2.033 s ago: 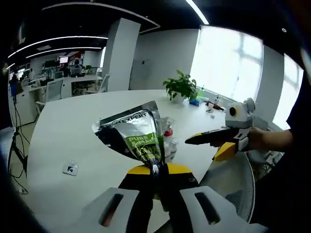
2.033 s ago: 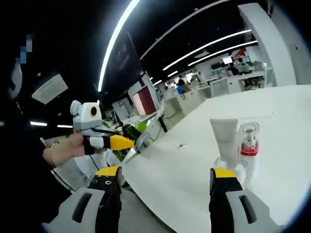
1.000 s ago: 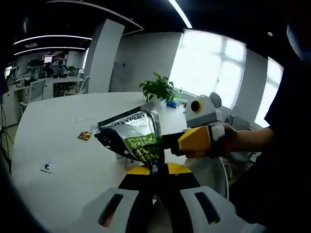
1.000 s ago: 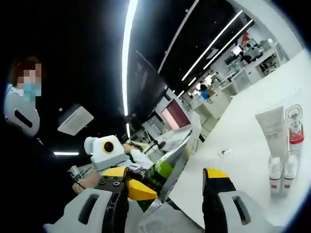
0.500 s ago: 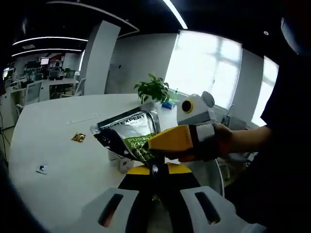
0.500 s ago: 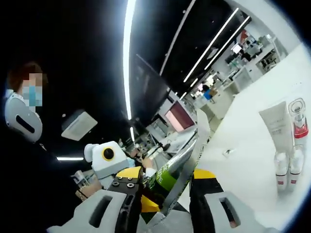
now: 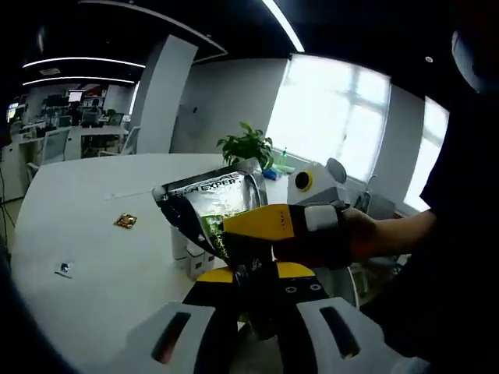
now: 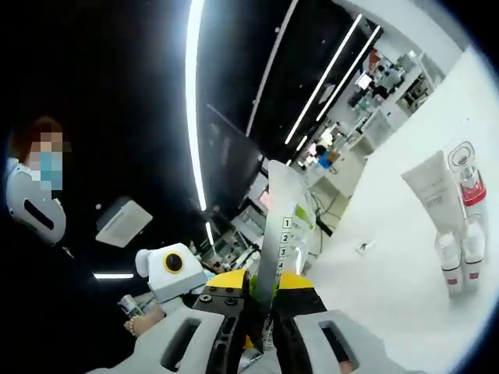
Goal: Arrange the skincare products in the storage area until every visible bottle or jar stands upright without overlapping.
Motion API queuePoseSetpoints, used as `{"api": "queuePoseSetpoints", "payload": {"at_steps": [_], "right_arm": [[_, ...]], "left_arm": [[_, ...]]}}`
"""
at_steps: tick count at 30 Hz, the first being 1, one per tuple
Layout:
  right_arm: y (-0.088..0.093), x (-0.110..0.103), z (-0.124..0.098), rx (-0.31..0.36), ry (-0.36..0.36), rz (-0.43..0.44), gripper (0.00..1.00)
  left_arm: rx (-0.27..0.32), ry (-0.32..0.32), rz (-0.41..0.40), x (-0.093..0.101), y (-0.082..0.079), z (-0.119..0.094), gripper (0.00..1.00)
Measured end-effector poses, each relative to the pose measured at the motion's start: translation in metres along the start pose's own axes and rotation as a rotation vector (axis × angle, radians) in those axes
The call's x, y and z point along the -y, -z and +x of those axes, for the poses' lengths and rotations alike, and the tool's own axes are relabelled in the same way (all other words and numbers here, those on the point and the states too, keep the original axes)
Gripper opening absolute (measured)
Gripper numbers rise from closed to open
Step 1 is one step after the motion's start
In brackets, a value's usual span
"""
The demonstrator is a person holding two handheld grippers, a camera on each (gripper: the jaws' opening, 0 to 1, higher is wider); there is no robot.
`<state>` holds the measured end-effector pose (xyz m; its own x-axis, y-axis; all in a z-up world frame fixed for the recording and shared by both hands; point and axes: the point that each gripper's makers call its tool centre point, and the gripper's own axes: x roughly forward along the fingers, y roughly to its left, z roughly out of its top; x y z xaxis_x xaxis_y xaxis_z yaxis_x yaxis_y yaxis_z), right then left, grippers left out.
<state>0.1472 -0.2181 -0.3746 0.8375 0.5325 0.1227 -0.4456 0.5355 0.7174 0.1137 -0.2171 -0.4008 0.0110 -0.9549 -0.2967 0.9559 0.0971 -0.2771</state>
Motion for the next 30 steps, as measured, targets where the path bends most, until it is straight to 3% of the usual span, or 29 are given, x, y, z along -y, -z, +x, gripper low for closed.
{"api": "queuePoseSetpoints", "payload": {"at_steps": [8, 13, 21, 24, 30], "right_arm": [[-0.003, -0.009, -0.002, -0.007, -0.044, 0.018, 0.00], [-0.009, -0.009, -0.005, -0.009, -0.052, 0.018, 0.00], [-0.010, -0.009, -0.006, -0.020, -0.060, 0.018, 0.00], [-0.009, -0.010, -0.005, -0.027, -0.069, 0.024, 0.00], [-0.002, -0.029, -0.002, -0.063, -0.156, 0.033, 0.00]], "left_arm": [[0.036, 0.032, -0.006, 0.006, -0.001, -0.001, 0.22], [0.092, 0.045, -0.117, 0.000, -0.002, -0.009, 0.28], [0.120, 0.036, -0.211, -0.014, 0.005, -0.023, 0.31], [0.137, 0.036, -0.241, -0.017, 0.004, -0.026, 0.36], [0.200, 0.152, -0.328, -0.006, -0.007, -0.027, 0.55]]}}
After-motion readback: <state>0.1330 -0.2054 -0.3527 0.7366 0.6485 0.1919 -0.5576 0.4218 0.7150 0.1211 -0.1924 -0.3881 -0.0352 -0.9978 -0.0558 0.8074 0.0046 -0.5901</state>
